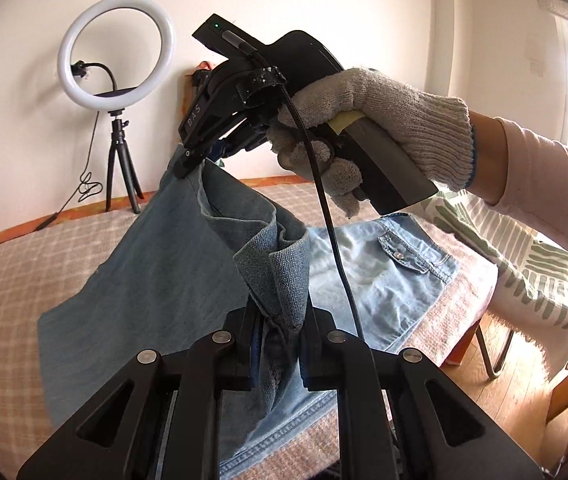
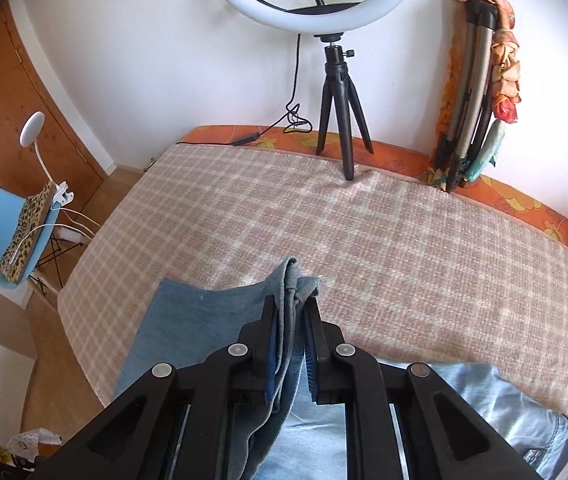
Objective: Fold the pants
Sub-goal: 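Carry the hem over toward the waistband with both tools and release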
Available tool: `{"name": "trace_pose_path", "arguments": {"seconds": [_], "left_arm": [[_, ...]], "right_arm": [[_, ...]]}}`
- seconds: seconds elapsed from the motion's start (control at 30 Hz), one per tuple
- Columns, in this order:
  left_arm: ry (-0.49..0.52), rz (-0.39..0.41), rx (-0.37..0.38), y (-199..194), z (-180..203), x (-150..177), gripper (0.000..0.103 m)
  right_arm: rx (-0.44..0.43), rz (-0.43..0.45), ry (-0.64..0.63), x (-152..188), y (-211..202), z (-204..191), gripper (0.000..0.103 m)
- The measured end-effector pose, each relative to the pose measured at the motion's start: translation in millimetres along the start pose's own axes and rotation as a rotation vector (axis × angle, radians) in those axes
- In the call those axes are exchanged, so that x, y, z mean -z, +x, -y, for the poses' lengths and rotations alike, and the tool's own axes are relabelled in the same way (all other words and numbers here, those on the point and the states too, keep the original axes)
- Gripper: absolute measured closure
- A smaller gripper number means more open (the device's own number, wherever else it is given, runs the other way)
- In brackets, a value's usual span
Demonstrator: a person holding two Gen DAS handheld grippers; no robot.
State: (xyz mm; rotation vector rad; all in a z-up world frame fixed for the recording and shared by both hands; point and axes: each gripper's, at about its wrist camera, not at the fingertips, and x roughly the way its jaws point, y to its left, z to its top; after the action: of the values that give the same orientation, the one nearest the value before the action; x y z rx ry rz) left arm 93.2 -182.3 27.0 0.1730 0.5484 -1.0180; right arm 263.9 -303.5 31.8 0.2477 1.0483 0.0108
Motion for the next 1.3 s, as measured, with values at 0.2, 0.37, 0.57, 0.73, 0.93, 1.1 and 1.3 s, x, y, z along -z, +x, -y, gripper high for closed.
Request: {"name": "trace_pose_path", "arguments": {"seconds": [0.2, 0.37, 0.57, 0.73, 0.93, 1.1, 1.3], "left_arm": [[0.034, -0.030, 0.083, 27, 40, -20, 0.090], [0.081, -0.070, 0.123, 53, 71, -29, 0.090], [0.134, -0.107, 0.174, 83, 108, -35, 0.090], [0.156, -0.133, 0.222, 106, 133, -37, 0.090], [0.194, -0.154, 0.272, 127, 162, -42, 0.090], [0.242, -0.176, 0.307, 142, 188, -44, 0.090], [0.288, -0.211, 0.340, 163, 216, -39, 0.090]], "right_arm": [[0.053, 0.020, 0.043, 20, -34, 57, 0.093], [0.074, 0.034, 0.088, 39, -53, 107, 0.093], [0.093, 0.049, 0.137, 61, -67, 153, 0.093], [0.122, 0.063, 0.181, 82, -78, 191, 0.094], [0.151, 0.072, 0.238, 107, -94, 236, 0.094], [0.172, 0.080, 0.286, 129, -106, 270, 0.094], [0.178, 0.079, 0.333, 153, -106, 301, 0.094]]}}
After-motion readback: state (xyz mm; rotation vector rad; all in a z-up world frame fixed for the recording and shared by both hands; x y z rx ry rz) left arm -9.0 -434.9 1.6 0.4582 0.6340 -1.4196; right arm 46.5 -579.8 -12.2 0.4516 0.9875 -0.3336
